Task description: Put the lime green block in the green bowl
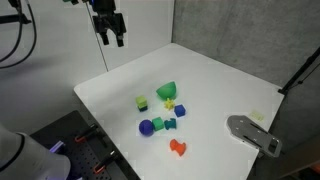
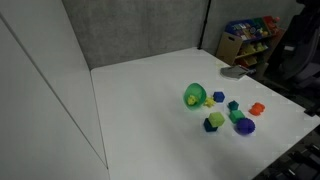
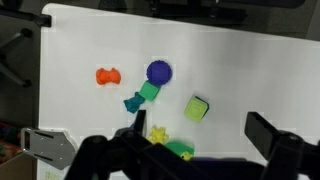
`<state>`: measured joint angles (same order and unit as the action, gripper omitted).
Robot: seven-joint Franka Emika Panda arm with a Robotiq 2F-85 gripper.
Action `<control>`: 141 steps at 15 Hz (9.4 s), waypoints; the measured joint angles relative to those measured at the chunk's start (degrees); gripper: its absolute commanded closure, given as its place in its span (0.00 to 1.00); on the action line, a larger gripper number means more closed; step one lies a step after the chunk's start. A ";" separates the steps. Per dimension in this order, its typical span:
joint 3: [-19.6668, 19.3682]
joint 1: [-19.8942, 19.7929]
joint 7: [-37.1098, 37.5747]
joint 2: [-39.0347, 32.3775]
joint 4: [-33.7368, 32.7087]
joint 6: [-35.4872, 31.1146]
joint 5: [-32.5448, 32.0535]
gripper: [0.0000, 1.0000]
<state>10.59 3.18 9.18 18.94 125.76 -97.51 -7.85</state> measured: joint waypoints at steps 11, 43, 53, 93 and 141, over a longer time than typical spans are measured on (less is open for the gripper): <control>-2.30 -0.55 11.21 -18.26 -7.73 -20.79 -7.40 0.00; -22.68 17.31 38.81 -67.92 -35.03 -33.34 -23.13 0.00; -26.13 17.87 41.00 -71.04 -37.29 -32.91 -24.44 0.73; -22.29 15.43 58.95 -68.12 -36.85 -33.81 -11.66 0.34; -18.34 17.08 29.30 -52.08 -4.15 -52.23 -5.56 0.00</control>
<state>-7.75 20.26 38.48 -33.14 121.61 -149.74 -13.41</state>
